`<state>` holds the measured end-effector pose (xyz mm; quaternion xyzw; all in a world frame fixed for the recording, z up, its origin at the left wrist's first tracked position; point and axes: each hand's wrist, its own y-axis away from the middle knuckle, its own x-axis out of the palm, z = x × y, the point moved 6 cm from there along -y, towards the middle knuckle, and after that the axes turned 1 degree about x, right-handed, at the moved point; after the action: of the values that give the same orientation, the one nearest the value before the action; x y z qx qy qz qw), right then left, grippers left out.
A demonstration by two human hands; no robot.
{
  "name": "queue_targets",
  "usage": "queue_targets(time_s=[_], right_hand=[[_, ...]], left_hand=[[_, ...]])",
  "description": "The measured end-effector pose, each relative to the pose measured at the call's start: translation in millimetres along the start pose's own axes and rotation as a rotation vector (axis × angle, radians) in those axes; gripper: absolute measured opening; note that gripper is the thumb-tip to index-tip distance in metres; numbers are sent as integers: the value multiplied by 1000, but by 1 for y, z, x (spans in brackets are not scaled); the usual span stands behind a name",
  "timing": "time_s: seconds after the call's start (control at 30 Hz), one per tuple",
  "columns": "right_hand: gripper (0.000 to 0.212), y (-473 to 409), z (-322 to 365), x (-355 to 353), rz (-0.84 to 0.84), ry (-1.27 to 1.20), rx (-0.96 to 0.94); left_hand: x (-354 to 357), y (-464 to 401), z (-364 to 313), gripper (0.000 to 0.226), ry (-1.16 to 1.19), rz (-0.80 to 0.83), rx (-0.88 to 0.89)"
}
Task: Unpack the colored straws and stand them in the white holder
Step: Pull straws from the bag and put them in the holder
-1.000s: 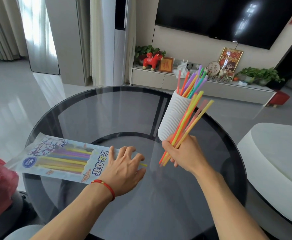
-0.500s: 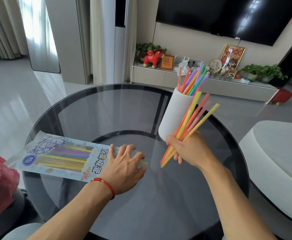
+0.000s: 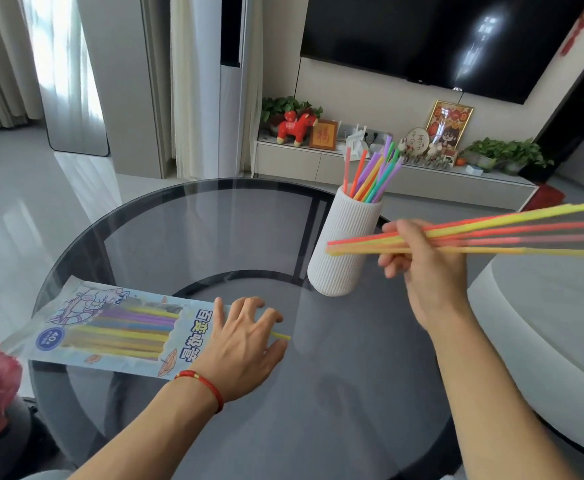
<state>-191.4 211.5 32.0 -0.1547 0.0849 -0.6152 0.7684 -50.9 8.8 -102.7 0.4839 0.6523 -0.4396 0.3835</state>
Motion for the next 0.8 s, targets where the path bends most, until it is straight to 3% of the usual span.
queue_targets(time_s=[0.1, 0.23, 0.4, 0.53, 0.6, 0.7, 0.8], right_hand=[[26, -29, 27, -13, -188, -153, -44], [19, -64, 43, -20, -298, -71, -49], [14, -91, 44, -4, -250, 239, -32], [30, -101, 42, 18, -156, 536, -33], [29, -101, 40, 29, -67, 665, 0], [32, -99, 42, 35, -11, 713, 23], [33, -94, 55, 29, -100, 659, -63]], left_hand=[[-1, -1, 1, 41, 9, -8, -7], [1, -1, 1, 43, -15, 13, -13], [1, -2, 1, 44, -29, 36, -23], [1, -2, -1, 44, -35, 54, -28], [0, -1, -2, 43, -34, 63, -31], [0, -1, -2, 43, -45, 67, -33], [-1, -1, -2, 42, -53, 71, -31]])
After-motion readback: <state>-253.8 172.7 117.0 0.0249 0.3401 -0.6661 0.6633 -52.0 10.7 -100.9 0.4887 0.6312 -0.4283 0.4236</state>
